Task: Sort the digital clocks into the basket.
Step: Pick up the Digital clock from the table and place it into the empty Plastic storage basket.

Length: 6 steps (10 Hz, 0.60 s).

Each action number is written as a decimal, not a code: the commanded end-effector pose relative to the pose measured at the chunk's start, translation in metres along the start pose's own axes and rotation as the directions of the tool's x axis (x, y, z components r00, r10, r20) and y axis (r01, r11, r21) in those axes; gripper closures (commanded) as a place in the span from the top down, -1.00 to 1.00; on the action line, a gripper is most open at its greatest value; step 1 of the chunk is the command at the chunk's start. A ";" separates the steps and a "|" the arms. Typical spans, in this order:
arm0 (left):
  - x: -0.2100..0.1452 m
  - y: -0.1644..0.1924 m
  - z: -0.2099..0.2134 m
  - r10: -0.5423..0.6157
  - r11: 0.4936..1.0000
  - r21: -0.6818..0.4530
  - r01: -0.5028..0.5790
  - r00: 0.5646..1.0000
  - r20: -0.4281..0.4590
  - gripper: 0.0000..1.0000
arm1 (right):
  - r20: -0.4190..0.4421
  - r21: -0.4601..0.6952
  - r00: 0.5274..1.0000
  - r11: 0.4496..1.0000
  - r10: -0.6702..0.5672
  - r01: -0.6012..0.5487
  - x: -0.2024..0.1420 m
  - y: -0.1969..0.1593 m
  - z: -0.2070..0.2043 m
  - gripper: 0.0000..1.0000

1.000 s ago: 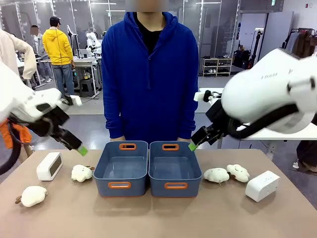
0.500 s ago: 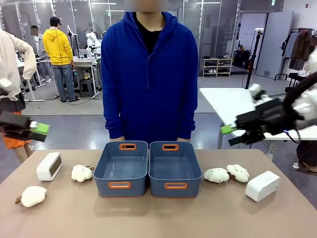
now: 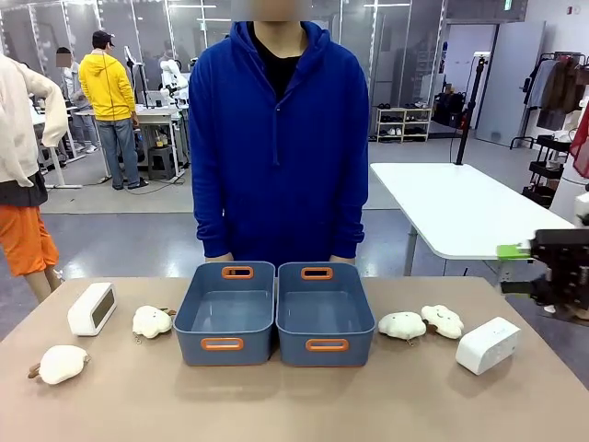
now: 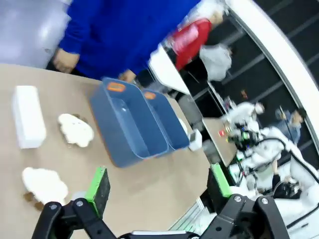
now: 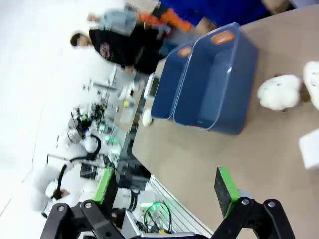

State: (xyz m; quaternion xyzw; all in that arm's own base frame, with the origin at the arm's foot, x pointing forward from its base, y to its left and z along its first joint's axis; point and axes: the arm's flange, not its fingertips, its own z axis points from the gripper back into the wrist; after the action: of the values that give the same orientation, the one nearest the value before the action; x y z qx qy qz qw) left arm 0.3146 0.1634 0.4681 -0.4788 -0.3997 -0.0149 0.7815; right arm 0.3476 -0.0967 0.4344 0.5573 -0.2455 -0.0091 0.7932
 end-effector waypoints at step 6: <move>-0.008 0.020 0.051 0.049 0.995 0.077 -0.057 0.994 0.101 1.00 | 0.212 -0.018 0.977 0.999 -0.023 0.027 0.002 -0.013 0.066 1.00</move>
State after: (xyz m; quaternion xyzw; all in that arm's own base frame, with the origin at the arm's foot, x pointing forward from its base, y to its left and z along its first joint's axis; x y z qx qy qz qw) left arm 0.2837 0.2129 0.4599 -0.4545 -0.4267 0.0486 0.7804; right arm 0.3235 -0.1641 0.4408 0.5520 -0.3270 -0.0813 0.7627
